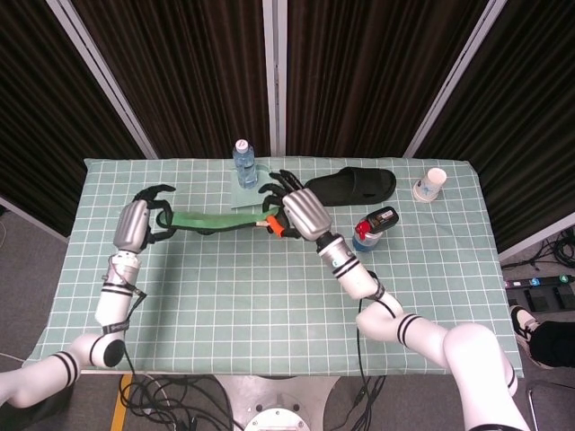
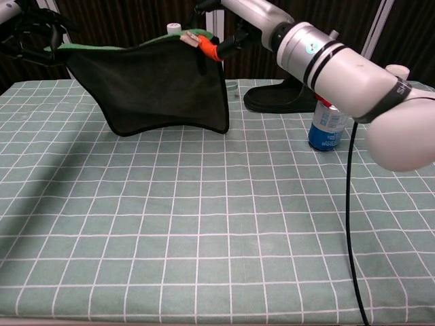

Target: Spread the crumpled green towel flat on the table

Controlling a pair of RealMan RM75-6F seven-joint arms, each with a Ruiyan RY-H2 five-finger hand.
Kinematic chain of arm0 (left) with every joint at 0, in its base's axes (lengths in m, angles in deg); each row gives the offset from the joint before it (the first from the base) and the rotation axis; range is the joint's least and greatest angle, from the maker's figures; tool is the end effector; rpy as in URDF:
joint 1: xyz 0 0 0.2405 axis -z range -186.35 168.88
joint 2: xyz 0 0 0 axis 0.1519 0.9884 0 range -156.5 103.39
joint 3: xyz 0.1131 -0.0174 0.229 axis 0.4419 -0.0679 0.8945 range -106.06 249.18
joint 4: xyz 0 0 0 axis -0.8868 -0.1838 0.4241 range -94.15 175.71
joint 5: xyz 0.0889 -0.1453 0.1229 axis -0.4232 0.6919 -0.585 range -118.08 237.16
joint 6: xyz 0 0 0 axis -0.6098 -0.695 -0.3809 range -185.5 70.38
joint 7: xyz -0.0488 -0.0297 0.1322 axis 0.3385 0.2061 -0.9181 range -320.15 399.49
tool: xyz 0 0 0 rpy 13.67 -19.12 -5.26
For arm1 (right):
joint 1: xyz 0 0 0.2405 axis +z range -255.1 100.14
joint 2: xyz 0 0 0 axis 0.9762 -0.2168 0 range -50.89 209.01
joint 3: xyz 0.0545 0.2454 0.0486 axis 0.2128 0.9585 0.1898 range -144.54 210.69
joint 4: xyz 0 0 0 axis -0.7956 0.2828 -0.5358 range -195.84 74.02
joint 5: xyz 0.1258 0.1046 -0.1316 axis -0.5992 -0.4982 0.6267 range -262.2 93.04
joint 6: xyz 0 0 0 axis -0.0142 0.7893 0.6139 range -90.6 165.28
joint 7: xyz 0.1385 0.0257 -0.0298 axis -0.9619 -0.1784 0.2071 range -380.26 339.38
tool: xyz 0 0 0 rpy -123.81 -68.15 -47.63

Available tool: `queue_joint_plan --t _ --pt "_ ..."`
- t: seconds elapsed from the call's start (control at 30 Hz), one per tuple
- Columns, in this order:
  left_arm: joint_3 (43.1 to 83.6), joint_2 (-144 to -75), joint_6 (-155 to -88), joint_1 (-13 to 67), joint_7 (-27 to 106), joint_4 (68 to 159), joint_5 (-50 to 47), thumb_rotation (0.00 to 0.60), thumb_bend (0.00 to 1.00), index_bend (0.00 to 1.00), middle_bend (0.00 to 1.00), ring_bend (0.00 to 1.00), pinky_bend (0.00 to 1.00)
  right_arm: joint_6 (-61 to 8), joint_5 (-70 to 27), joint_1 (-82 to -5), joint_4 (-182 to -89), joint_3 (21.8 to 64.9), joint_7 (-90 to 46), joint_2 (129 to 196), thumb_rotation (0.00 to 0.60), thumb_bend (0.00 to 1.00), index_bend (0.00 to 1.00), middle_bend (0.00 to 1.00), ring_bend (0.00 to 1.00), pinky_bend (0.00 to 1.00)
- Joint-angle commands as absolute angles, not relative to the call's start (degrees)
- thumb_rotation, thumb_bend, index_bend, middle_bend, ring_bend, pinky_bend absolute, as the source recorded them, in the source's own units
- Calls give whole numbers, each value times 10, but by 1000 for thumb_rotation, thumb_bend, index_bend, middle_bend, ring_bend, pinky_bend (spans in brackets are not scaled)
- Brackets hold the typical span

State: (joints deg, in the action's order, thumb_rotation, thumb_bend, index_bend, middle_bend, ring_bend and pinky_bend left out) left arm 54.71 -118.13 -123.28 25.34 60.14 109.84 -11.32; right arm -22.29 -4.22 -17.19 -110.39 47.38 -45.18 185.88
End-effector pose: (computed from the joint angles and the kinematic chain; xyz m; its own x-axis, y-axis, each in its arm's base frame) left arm -0.2158 0.3718 0.0397 -0.1455 0.0503 0.9881 0.9773 -0.1485 0.1514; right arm -0.0462 -0.4208 -0.0492 0.0504 -0.2041 0.9776 -0.8127 -0.5773 -0.0787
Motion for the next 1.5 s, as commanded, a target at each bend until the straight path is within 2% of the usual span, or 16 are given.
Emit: queue_joint_plan --t 0.03,0.27,0.47,0.87,1.0,1.13,1.33,1.5 --pt "591 -1139 -1235 224 598 1166 -147 600 448 786 376 234 200 -221 -24 -205 -1170 438 -440 1820 593 525 693 254 67 0" --pt "647 -1094 -1225 200 589 1239 -189 600 448 786 376 234 201 -199 -26 -237 -1274 413 -420 1769 598 525 693 254 67 0" --pt "678 -1082 -1219 190 577 1265 -213 600 446 786 376 234 200 -187 -14 -255 -1320 386 -395 1752 597 526 691 254 64 0" --pt "704 -1096 -1176 194 549 1257 -214 600 415 755 362 234 200 -173 13 -277 -1311 347 -357 1779 561 507 673 254 47 0" --pt "708 -1098 -1166 196 536 1260 -214 600 354 726 354 234 200 -171 23 -282 -1308 338 -346 1785 550 491 653 232 30 0" --pt "714 -1091 -1149 201 518 1273 -212 600 263 670 329 225 200 -173 30 -289 -1306 331 -329 1791 521 446 623 220 16 0" --pt "723 -1065 -1110 214 485 1309 -200 600 154 451 262 196 197 -172 39 -296 -1312 324 -305 1792 481 390 576 206 4 0" --pt "727 -1055 -1103 217 477 1332 -202 600 100 351 238 187 196 -164 43 -302 -1318 315 -286 1789 465 375 559 201 0 0"
